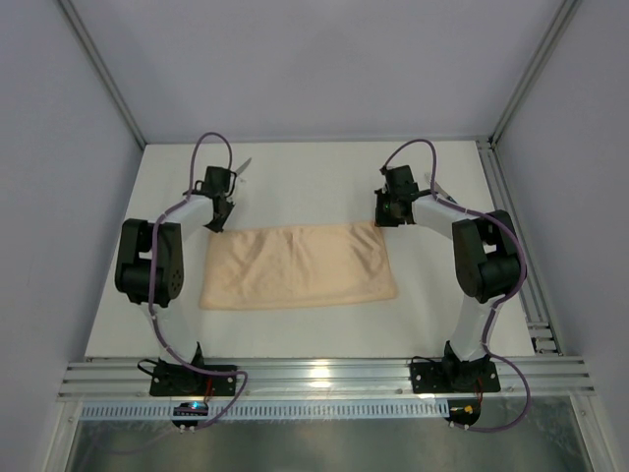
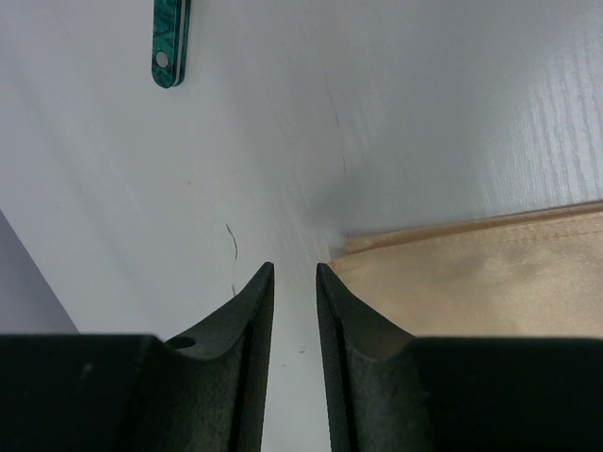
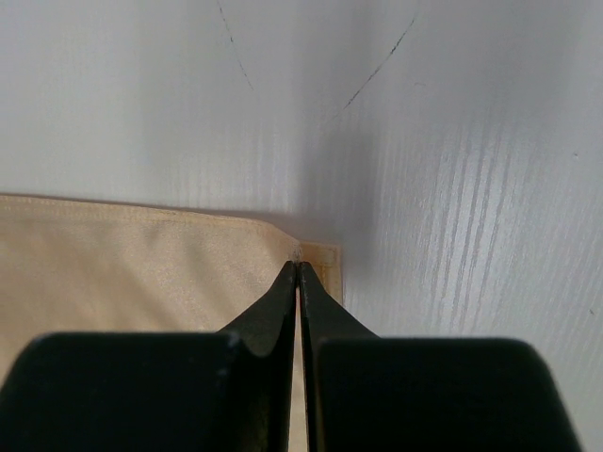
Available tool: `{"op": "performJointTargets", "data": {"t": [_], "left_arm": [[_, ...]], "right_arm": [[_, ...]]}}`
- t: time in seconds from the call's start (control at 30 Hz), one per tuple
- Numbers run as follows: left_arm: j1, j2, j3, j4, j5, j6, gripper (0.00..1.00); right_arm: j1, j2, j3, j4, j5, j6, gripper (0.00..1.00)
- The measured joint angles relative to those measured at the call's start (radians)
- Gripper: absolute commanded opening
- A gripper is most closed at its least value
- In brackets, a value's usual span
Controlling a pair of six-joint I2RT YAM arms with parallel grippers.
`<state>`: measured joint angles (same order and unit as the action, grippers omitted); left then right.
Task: Fold the napkin into a case and place the utensils inside
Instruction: Smooth out the rectangle-folded napkin at the center of the board.
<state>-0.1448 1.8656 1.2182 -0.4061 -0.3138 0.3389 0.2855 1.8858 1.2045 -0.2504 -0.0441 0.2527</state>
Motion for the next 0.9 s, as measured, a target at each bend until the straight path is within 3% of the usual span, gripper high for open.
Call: {"op": "performJointTargets", "data": {"t": [0.5,0.9], "left_arm": [[0.006,-0.005,0.005,-0.014,0.097,-0.022,0.27],[0.002,0.006,-0.007,-0.005,0.063,-0.02,0.27]], "right_arm": [[-0.002,0.0,0.0,0.005,-0.011,0.0,0.04],[-0.002,0.021,0.064,0.003,0.006,0.029,0.04]]}}
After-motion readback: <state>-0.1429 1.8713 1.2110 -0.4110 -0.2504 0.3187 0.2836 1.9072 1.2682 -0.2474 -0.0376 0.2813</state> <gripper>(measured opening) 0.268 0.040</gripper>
